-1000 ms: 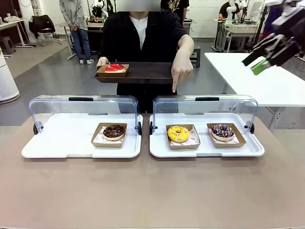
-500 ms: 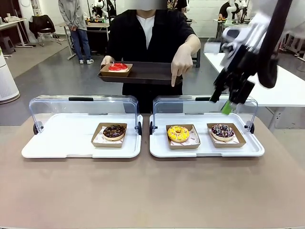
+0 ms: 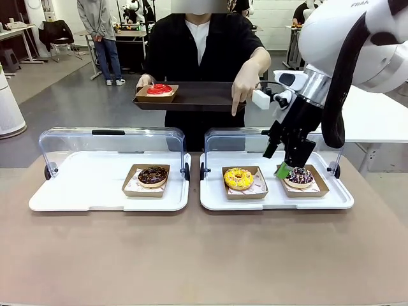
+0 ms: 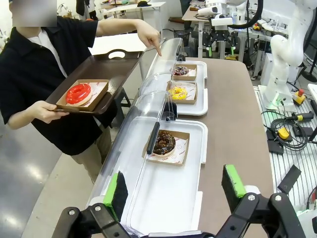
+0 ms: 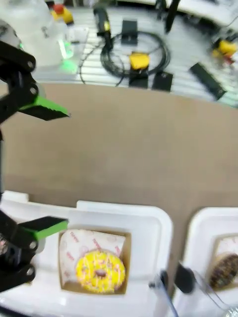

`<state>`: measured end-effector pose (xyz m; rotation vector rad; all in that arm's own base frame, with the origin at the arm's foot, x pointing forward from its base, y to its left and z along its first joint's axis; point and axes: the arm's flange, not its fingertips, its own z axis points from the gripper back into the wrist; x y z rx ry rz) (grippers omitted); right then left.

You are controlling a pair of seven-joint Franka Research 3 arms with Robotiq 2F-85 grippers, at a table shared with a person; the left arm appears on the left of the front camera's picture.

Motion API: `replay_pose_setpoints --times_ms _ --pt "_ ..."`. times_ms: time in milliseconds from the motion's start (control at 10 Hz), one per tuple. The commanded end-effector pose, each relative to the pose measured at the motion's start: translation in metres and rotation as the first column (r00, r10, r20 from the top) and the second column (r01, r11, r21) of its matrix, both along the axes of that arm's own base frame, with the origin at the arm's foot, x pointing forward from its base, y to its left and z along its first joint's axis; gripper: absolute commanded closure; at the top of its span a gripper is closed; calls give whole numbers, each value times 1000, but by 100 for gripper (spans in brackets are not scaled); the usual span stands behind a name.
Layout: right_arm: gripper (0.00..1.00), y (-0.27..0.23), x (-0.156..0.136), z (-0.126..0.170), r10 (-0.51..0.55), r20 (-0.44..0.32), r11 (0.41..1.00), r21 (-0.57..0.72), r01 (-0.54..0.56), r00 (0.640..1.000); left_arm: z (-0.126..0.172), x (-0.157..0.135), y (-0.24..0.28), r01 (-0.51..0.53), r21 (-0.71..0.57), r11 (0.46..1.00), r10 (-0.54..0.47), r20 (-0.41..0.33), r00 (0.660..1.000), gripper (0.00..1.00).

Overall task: Provide the desired donut to the person.
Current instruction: Pick up and lift the Paper togo box containing the Donut pointed at by the person.

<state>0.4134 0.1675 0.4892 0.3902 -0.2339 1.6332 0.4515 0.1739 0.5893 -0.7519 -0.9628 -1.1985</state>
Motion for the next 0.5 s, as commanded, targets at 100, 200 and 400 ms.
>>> replay_pose_setpoints --times_ms 100,200,400 --pt "0 3 -1 -1 13 12 999 -30 -12 1000 2 -1 0 -3 -6 1000 3 -2 1000 0" --pt "0 3 -1 -1 13 12 999 -30 -12 1000 2 -1 0 -3 -6 1000 3 -2 1000 0" --pt "0 3 -1 -1 13 12 999 -30 -12 1000 2 -1 0 -3 -6 1000 3 -2 1000 0"
